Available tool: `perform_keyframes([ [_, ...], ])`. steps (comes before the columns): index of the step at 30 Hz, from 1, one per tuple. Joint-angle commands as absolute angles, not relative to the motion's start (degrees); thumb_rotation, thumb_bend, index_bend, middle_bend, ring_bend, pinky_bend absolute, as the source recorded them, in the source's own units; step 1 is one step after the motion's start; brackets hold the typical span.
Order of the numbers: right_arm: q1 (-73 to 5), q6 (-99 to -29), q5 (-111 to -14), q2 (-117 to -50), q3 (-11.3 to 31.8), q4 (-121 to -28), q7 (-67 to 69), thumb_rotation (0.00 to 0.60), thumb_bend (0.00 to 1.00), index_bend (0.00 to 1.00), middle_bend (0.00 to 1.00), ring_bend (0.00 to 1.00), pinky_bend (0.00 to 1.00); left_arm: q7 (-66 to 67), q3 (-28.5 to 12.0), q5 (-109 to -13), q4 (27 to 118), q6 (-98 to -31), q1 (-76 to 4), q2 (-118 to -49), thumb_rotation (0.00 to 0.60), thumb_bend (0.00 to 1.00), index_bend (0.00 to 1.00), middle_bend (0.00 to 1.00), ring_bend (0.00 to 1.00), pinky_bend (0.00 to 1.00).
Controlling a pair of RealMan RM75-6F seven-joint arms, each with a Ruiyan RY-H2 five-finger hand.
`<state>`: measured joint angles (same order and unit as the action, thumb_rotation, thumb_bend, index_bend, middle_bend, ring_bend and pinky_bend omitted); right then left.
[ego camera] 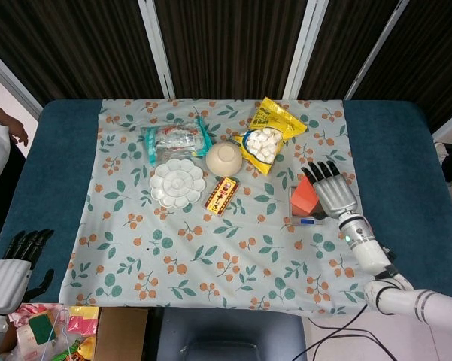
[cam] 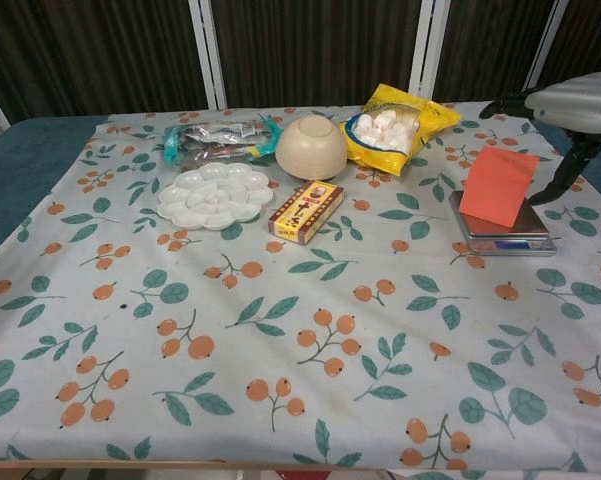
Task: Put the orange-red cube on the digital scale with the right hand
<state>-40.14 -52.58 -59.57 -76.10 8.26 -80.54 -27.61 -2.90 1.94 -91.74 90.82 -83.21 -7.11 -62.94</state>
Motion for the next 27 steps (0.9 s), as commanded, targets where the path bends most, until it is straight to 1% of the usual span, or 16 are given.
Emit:
perform_keyframes([
  [1,-32.34,-60.97,-64.81,-68.78,7.61,-91.25,-16.67,0.600,0.22,0.00,0.06,0.02,0.11,-2.81,1.94,-91.93,90.98,-83.66,-6.88,-62.81,0.600,0.44,0.00,0.08,0.08,0.05],
  [3,-27.83,-65.86,-68.52,-65.18,5.38,-95.64,-13.47,0.600,0.22,0.00,0.02,0.00,0.06,-2.28,1.90,-91.98,91.02,-83.89,-6.78,-62.88,0.600,0.45,0.00,0.08,0.08,0.05],
  [5,-23.75,-71.14,-72.11,-63.52,3.04,-97.59,-12.30,0.600,0.22,0.00,0.00,0.00,0.01,-2.42,2.01,-92.13,91.16,-83.73,-6.84,-62.96,0.600,0.44,0.00,0.08,0.08,0.05],
  [6,-20.93,-75.08,-74.69,-63.50,1.47,-97.71,-11.53,0.600,0.22,0.00,0.00,0.00,0.00,-2.62,2.13,-92.29,91.29,-83.58,-6.89,-62.95,0.600,0.44,0.00,0.08,0.08,0.05],
  [9,-14.34,-83.39,-79.73,-64.91,-2.39,-95.36,-10.63,0.600,0.22,0.00,0.00,0.00,0.00,-1.68,2.07,-92.11,91.11,-83.62,-6.79,-63.24,0.600,0.44,0.00,0.08,0.08,0.05],
  [12,-9.51,-90.49,-83.54,-66.13,-4.02,-93.06,-9.32,0.600,0.22,0.00,0.00,0.00,0.00,1.41,1.04,-91.15,90.36,-85.09,-6.22,-64.52,0.600,0.44,0.00,0.08,0.08,0.05],
  [15,-6.87,-96.79,-87.48,-66.93,-3.36,-91.67,-6.47,0.600,0.22,0.00,0.00,0.00,0.00,5.00,-0.15,-90.04,89.64,-86.66,-5.68,-65.94,0.600,0.44,0.00,0.08,0.07,0.05],
  [17,-6.12,-97.73,-88.05,-67.39,-3.05,-90.70,-6.30,0.600,0.22,0.00,0.00,0.00,0.00,6.26,-0.59,-89.56,89.31,-87.09,-5.54,-66.49,0.600,0.44,0.00,0.07,0.07,0.05],
  [22,-6.10,-94.43,-85.45,-66.91,-1.69,-90.91,-6.78,0.600,0.22,0.00,0.00,0.00,0.00,6.77,-0.37,-89.66,90.04,-87.13,-5.29,-66.40,0.600,0.44,0.00,0.07,0.07,0.05],
  [27,-5.92,-93.00,-84.49,-66.61,-0.56,-91.45,-7.16,0.600,0.22,0.00,0.00,0.00,0.00,6.44,0.01,-90.55,90.50,-87.52,-5.09,-65.92,0.600,0.44,0.00,0.07,0.07,0.05],
])
